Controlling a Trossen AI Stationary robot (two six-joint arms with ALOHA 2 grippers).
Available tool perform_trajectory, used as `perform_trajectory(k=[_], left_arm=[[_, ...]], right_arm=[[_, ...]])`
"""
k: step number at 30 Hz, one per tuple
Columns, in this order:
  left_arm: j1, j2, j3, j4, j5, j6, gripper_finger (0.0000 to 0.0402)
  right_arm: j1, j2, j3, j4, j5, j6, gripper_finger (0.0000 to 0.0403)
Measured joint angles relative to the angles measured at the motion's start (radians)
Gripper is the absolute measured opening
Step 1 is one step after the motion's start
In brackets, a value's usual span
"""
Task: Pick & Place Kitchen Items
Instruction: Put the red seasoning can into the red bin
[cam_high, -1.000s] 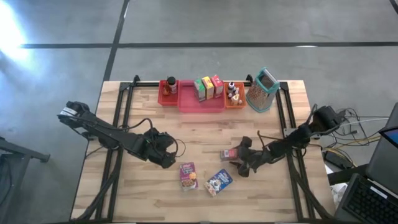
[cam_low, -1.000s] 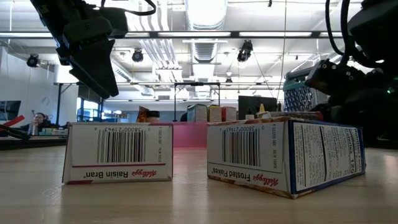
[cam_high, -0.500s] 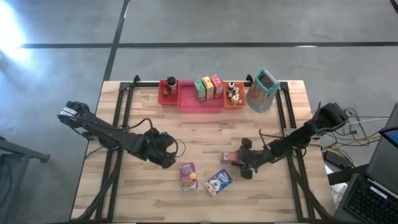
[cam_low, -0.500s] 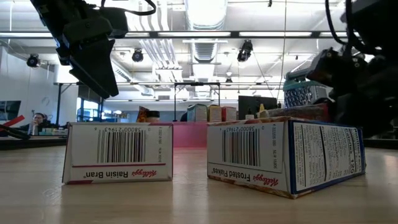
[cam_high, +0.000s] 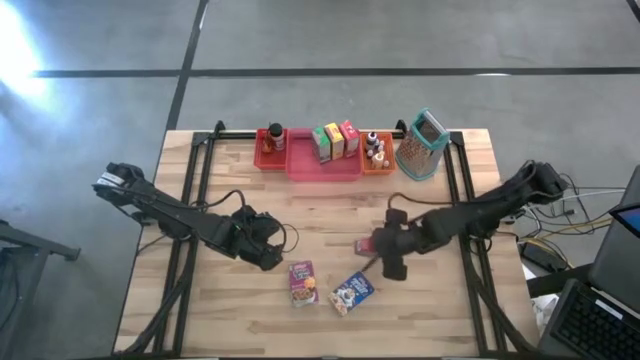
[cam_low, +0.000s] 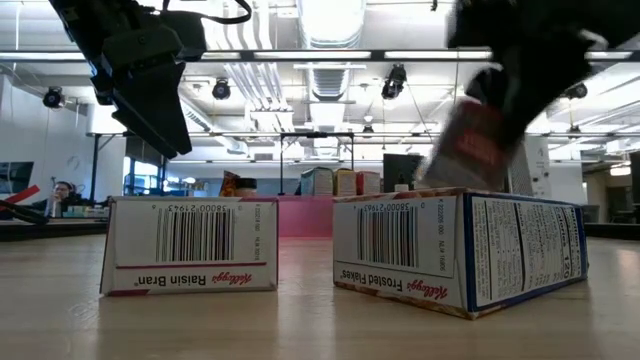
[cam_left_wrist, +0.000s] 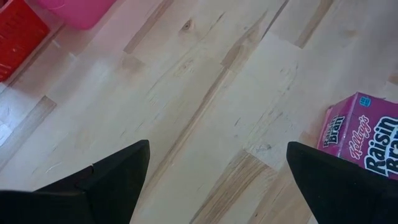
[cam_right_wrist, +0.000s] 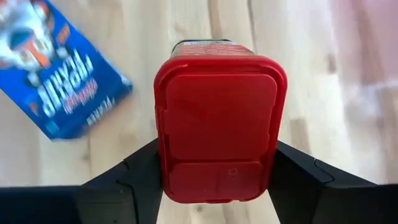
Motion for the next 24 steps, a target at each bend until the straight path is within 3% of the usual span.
perform_trajectory(k=[7,14,24], left_arm=[[0.000,0.000,0.000,0.000,0.000,0.000,0.0383],[0.000,0.000,0.000,0.005,0.000,0.000,0.0383],[0.000,0.000,0.000,0.008,0.000,0.000,0.0383]], right_arm=[[-0.078,0.038,0.121,-0.048,-0.048,-0.057,0.0242],[-0.127,0.196,0.197,-0.050,-0.071,-0.149,0.0219],[-0.133,0.364,0.255,-0.049,-0.070,-0.204,0.0233]])
